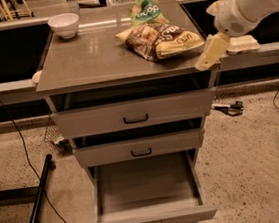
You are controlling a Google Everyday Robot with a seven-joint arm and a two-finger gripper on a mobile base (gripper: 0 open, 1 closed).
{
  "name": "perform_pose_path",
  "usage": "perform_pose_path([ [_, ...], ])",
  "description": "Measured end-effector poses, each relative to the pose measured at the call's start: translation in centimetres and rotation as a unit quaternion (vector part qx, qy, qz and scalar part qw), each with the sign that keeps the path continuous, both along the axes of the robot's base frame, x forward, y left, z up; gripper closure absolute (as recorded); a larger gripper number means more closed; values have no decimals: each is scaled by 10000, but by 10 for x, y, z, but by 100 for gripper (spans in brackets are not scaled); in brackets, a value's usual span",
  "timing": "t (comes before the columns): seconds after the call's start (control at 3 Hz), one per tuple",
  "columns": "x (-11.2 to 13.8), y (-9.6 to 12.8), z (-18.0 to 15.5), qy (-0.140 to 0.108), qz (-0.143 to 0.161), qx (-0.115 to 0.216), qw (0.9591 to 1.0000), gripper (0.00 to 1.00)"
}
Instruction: Place brown chip bag into bottom drawer
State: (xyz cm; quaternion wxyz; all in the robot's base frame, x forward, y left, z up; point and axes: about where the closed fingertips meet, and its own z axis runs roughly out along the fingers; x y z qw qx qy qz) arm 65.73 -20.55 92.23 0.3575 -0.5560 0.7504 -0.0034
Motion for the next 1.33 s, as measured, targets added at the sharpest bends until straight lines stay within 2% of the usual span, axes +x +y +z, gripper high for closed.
perform_pose_path([
  [0.33, 46, 8, -14, -327, -150, 236, 9991, 0],
  [0.67, 76, 19, -24, -545, -272, 372, 9975, 0],
  [1.33, 100, 40, -37, -716, -364, 466, 9957, 0],
])
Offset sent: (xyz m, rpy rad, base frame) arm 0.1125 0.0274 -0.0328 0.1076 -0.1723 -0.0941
